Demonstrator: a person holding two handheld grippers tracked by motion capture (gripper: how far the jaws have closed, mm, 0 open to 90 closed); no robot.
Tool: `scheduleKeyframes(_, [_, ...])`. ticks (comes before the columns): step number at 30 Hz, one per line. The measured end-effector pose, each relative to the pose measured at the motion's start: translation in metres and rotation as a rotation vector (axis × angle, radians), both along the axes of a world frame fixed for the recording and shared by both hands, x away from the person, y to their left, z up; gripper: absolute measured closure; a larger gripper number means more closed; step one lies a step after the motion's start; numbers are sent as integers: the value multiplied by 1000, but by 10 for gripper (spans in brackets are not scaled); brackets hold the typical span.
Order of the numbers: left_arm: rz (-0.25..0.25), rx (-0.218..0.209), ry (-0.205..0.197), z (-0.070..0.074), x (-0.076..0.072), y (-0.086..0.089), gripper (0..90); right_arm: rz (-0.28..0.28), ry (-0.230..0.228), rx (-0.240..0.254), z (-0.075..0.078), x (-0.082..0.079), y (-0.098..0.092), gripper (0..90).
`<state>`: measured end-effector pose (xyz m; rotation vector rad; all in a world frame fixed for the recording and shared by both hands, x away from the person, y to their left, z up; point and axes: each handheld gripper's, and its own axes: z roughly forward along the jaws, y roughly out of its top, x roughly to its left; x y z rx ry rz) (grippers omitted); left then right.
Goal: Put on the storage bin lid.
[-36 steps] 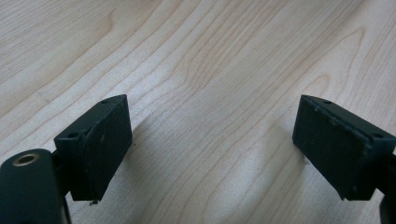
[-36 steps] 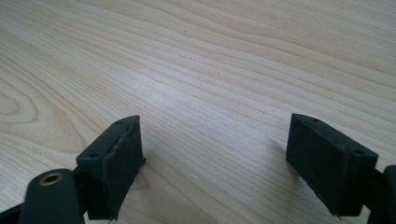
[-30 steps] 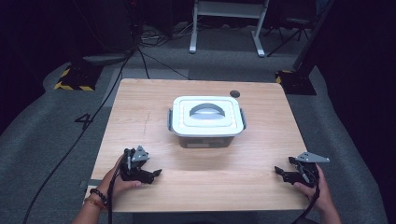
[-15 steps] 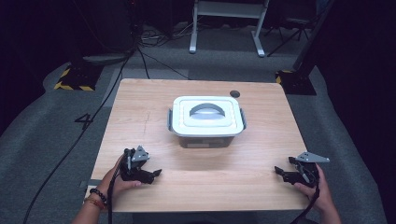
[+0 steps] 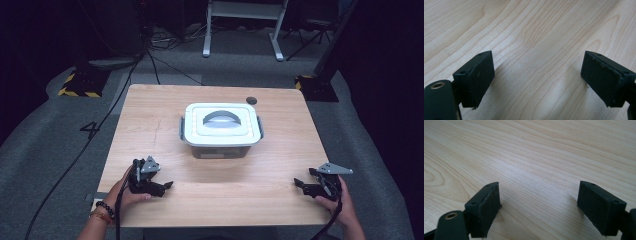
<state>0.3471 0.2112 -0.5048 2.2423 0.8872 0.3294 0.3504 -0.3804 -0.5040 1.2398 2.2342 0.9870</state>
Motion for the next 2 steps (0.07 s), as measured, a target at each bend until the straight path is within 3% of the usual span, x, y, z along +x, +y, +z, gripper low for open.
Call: scheduleKeyframes(2, [0, -1, 0, 0, 0, 0, 122, 0, 0, 1, 0, 0, 0, 187])
